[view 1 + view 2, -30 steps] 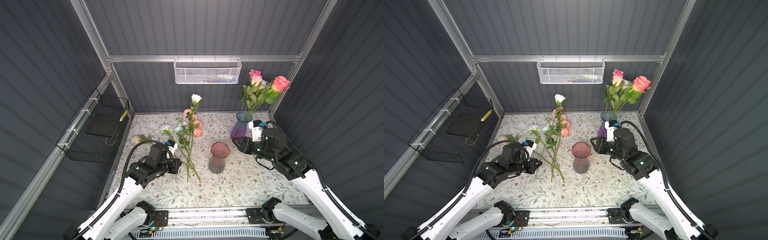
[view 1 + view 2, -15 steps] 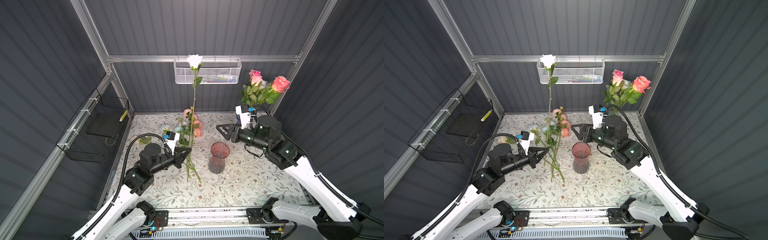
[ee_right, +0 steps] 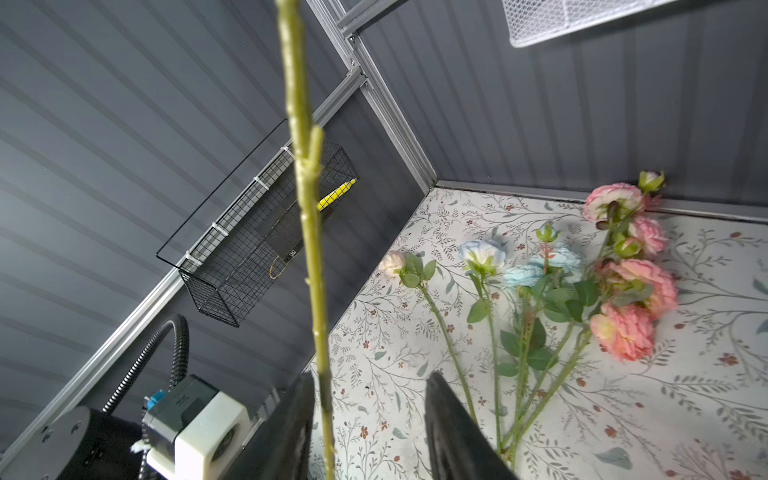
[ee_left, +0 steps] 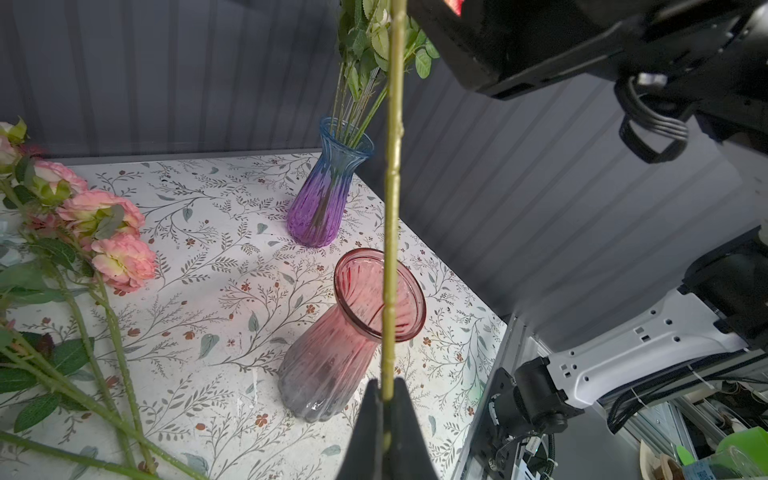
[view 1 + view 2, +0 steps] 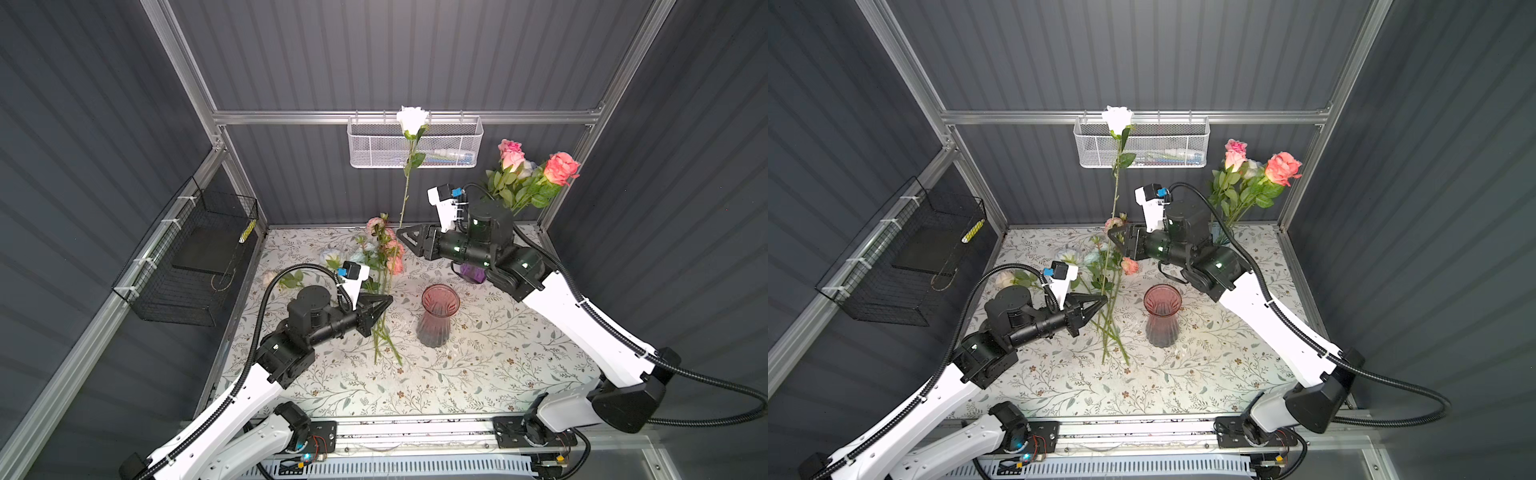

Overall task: Arrange the flowers into the vase
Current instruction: 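Hold the white rose high with the left gripper while the right grasps its stem above, then raise the white rose with the right gripper while the left gripper opens and draws back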

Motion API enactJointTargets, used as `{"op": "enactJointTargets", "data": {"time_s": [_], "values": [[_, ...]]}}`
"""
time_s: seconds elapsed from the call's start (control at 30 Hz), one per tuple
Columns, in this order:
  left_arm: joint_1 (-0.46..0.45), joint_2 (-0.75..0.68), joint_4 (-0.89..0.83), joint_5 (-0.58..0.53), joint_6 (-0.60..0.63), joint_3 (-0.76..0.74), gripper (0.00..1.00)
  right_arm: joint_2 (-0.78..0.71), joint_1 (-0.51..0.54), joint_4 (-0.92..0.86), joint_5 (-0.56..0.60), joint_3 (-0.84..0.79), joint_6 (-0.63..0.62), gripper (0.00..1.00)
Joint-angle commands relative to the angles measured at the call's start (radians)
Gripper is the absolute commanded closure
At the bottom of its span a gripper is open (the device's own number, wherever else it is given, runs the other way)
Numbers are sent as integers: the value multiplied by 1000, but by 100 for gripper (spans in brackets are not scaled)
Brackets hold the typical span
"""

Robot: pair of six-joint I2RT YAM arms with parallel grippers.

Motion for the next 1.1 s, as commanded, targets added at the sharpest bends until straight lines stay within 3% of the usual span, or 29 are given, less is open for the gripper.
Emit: {"op": "enactJointTargets", "data": {"time_s": [0.0,0.27,0.37,0.47,0.57,0.6,0.63,0.87,1.07], "values": [[-4,-14,0,-8,2,12,100,20,3,-7,-30,59,-15,62],[-4,-12,-3,-12,7,7,100,36,4,-5,-5,66,-29,94],[-4,-11,-20,-18,15,14,100,39,8,-6,-4,71,-35,98],[-4,-8,-41,-20,24,25,81,38,16,-8,1,76,-47,100],[-4,-21,-58,-41,29,29,34,30,24,-15,35,79,-73,100],[-4,-32,-70,-56,37,30,22,26,25,-21,52,82,-85,100],[-4,-47,-88,-85,50,35,17,15,26,-30,74,85,-100,100],[-3,-195,-146,-355,43,-15,4,-124,24,-47,337,45,-249,100],[-3,-221,-147,-397,19,-52,2,-228,-22,-43,497,-22,-320,100]]}}
